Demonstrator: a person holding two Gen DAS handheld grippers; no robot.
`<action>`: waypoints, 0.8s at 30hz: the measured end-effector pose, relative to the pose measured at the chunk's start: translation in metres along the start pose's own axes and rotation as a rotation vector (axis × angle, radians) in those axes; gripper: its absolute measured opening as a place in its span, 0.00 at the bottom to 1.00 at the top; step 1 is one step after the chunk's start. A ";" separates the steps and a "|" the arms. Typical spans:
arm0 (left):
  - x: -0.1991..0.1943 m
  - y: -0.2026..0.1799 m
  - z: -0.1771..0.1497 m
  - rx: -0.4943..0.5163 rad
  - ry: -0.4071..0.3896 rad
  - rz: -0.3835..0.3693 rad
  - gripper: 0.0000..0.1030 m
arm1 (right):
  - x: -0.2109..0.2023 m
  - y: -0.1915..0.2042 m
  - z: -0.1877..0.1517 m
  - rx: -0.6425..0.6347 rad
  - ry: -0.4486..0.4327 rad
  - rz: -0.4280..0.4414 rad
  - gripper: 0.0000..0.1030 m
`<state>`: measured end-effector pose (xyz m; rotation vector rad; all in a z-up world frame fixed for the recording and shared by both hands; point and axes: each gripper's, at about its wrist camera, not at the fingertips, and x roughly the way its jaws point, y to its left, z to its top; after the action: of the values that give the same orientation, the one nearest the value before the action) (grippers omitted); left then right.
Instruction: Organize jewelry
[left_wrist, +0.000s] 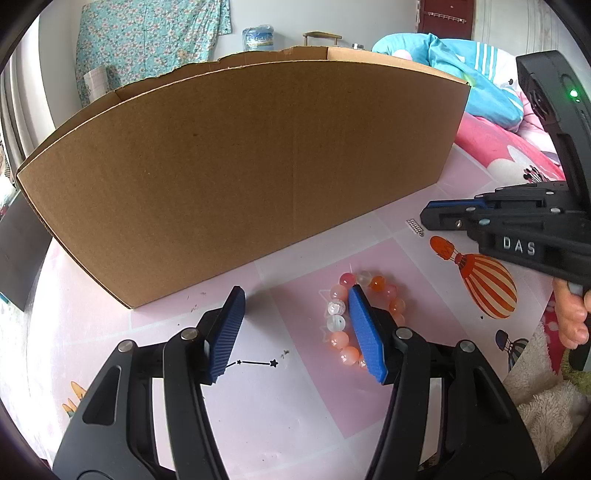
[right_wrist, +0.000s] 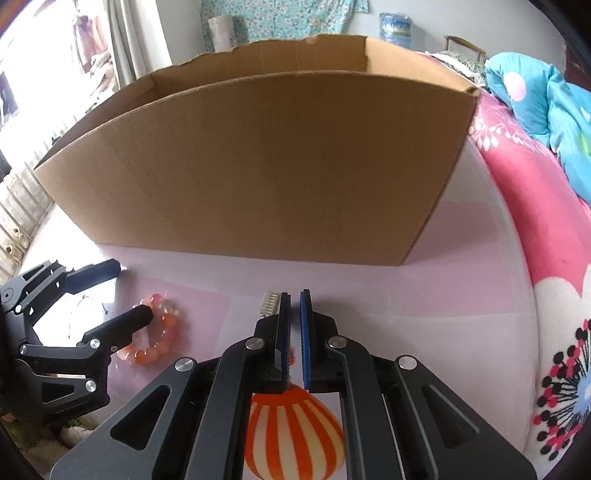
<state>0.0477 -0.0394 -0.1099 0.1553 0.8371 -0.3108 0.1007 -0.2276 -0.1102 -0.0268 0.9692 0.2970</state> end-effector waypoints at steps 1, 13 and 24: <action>0.000 0.000 0.000 -0.001 -0.001 0.000 0.54 | 0.000 0.006 0.000 -0.017 0.005 0.010 0.06; 0.001 0.000 0.000 -0.001 -0.001 0.000 0.54 | -0.002 0.006 0.003 0.021 0.006 0.091 0.26; 0.001 0.000 0.001 -0.002 -0.002 0.001 0.54 | 0.003 0.022 0.001 -0.022 -0.009 0.017 0.27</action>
<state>0.0494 -0.0401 -0.1101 0.1536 0.8355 -0.3089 0.0971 -0.2055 -0.1094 -0.0369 0.9577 0.3235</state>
